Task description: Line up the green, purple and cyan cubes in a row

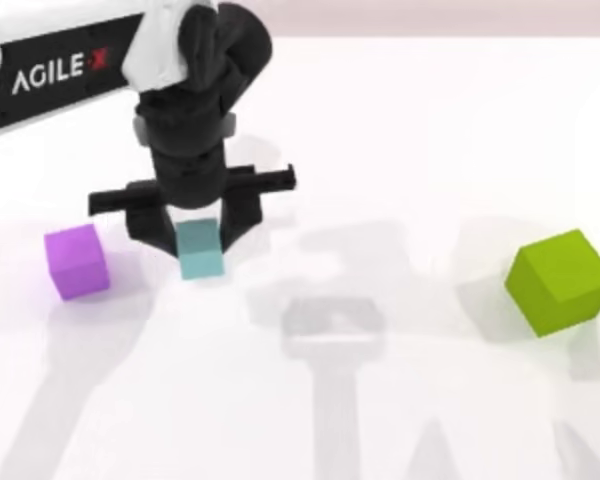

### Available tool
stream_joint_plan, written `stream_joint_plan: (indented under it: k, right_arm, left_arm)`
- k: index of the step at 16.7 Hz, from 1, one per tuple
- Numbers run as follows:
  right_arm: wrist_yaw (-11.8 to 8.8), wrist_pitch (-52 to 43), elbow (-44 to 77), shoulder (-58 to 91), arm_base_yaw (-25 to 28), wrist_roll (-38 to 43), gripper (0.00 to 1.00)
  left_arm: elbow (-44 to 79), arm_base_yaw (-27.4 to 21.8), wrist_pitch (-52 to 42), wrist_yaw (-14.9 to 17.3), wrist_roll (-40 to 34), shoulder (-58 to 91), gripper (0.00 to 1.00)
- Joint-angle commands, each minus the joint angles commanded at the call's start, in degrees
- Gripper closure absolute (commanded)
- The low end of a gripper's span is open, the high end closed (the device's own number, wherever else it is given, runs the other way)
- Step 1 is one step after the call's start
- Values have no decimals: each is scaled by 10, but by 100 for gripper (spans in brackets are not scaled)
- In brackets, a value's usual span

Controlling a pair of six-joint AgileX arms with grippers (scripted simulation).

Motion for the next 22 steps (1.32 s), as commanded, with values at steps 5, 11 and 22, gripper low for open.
stream_joint_plan:
  k: [5,11,22]
  right_arm:
    - [0,0,0,0,0,0,0]
    - [0,0,0,0,0,0,0]
    - [0,0,0,0,0,0,0]
  left_arm:
    - [202,-121,-89,0,-81,105,100]
    - [378,-243,-168,-1,-158,194,100]
    - [297,-251,-87,-1,-164,195,100]
